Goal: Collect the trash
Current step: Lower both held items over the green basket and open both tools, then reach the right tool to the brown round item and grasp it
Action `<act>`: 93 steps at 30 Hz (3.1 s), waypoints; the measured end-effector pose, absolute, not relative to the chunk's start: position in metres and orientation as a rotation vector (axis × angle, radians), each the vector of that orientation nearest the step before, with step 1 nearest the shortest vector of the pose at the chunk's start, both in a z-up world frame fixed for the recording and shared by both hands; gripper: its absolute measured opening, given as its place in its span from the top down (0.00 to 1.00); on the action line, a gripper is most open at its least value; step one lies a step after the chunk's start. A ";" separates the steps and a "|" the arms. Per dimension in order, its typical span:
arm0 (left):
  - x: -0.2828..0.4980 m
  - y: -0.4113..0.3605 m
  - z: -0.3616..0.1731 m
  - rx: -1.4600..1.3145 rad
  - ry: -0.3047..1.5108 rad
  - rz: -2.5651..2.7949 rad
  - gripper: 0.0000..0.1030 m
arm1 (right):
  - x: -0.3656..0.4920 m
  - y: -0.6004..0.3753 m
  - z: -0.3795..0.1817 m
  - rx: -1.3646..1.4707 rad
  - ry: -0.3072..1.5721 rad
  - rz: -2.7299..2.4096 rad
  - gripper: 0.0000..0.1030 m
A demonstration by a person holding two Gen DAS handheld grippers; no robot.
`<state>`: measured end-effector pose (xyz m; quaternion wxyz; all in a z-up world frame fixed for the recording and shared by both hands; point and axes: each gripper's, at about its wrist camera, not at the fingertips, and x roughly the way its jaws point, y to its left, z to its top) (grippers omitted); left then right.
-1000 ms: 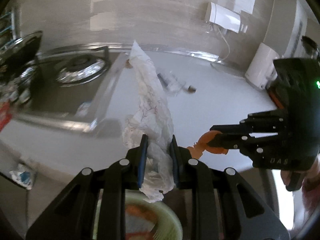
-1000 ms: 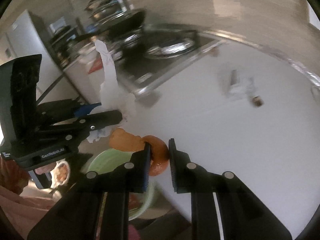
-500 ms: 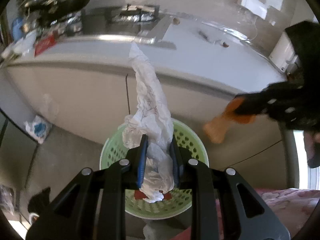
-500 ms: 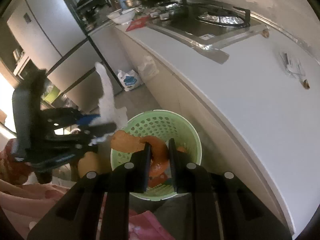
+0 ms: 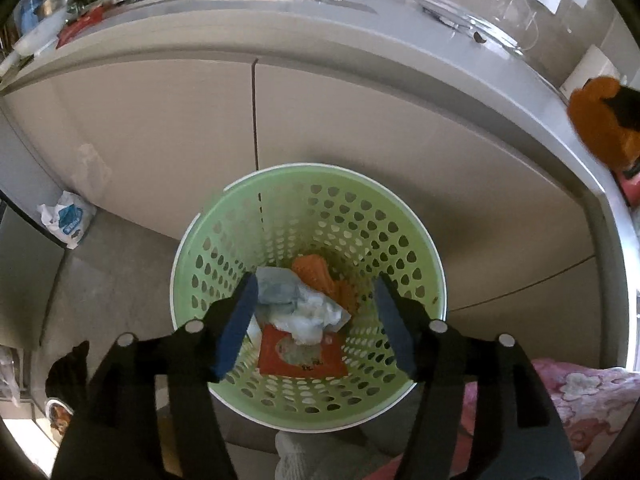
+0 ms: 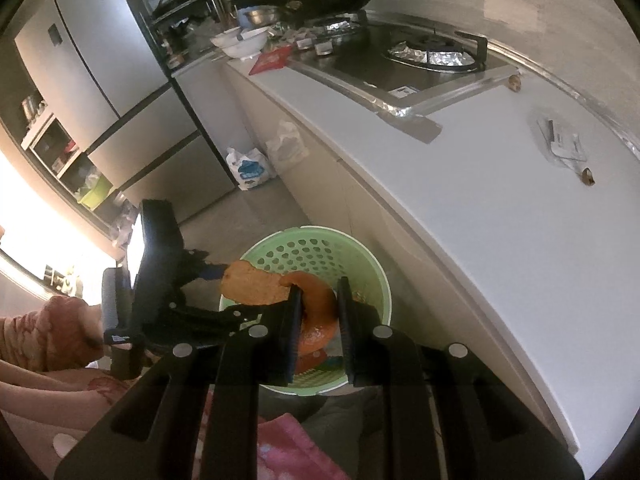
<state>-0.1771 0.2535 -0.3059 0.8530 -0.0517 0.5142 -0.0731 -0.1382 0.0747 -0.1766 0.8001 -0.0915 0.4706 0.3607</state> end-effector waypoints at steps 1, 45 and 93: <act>-0.177 0.255 -0.304 -0.111 1.074 -0.151 0.39 | -0.138 0.075 -0.178 -0.197 1.011 0.775 0.83; -0.022 0.203 -0.158 -0.018 0.818 -0.219 0.11 | 0.015 -0.057 -0.174 -0.048 0.901 0.390 0.11; 0.278 0.098 -0.200 0.011 0.856 -0.145 0.11 | 0.136 -0.112 -0.217 -0.044 0.954 0.438 0.76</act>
